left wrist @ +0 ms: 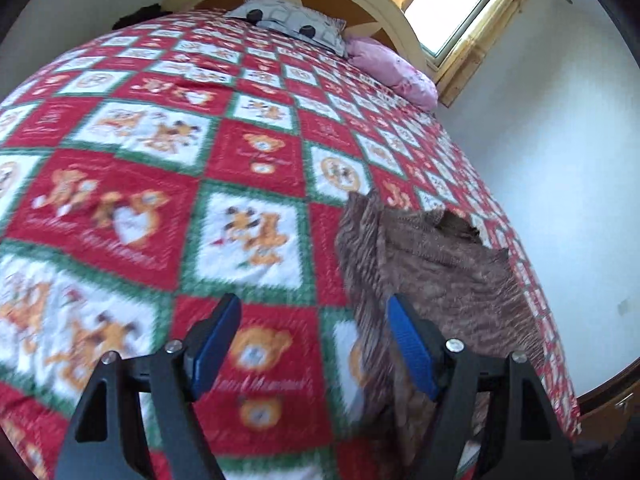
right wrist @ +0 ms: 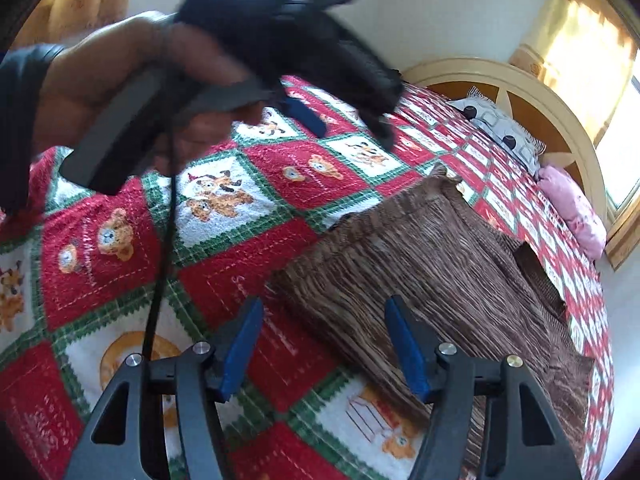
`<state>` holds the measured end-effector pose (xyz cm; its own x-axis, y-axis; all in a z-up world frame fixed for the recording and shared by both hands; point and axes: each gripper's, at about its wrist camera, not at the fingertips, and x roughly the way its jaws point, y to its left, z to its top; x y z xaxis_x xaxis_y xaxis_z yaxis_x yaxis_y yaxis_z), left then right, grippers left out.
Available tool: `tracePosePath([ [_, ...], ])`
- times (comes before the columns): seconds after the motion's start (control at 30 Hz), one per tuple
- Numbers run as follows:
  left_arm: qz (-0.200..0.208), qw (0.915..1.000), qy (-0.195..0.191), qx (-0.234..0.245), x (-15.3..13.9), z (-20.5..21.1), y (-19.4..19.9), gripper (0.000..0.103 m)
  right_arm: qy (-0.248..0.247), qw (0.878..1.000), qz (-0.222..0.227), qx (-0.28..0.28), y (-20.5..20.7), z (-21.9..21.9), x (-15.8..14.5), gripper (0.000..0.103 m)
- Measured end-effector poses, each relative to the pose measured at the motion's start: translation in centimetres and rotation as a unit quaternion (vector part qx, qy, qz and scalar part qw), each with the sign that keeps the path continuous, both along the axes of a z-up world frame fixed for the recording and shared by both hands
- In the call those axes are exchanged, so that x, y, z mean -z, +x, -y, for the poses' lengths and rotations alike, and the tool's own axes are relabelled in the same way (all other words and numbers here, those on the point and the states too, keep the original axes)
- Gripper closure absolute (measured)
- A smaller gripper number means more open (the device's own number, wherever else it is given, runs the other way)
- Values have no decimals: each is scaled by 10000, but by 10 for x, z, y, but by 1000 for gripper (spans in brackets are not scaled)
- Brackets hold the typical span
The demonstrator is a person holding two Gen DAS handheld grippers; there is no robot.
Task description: Fold small clothes
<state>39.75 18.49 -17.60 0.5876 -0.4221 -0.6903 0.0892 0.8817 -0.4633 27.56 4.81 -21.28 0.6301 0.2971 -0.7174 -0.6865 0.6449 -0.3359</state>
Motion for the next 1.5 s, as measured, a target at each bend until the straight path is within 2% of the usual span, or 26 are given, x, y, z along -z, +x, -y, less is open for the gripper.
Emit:
tracePosePath([
  [0.13, 69, 9998, -7, 191, 1, 18, 20, 25, 45, 9999, 3, 95, 6, -1, 2, 53],
  [0.4, 85, 9990, 132, 429, 9, 48, 53, 25, 127, 9999, -41, 105, 15, 2, 3, 54],
  [0.47, 86, 9989, 134, 441, 14, 50, 60, 28, 161, 9998, -95, 73, 18, 2, 3, 67],
  [0.53, 159, 9986, 164, 468, 18, 53, 65, 53, 195, 9997, -175, 3, 20, 2, 3, 92],
  [0.57, 106, 9985, 129, 515, 20, 53, 68, 89, 197, 9996, -196, -28, 20, 2, 3, 95],
  [0.6, -14, 9982, -88, 586, 23, 51, 72, 92, 204, 9996, -176, -37, 20, 2, 2, 96],
  [0.87, 20, 9953, -927, 287, 3, 43, 67, 94, 818, 9966, -136, 22, 16, 33, -28, 99],
  [1.1, 340, 9882, -1468, 277, -40, 74, 59, 94, 1619, 9858, -130, 423, 13, 90, -62, 99],
  [1.3, 543, 9844, -1612, 448, -72, 122, 59, 94, 2234, 9700, -189, 936, 16, 154, -81, 99],
  [1.5, 496, 9851, -1514, 653, -80, 169, 66, 94, 2719, 9526, -269, 1336, 14, 206, -85, 99],
])
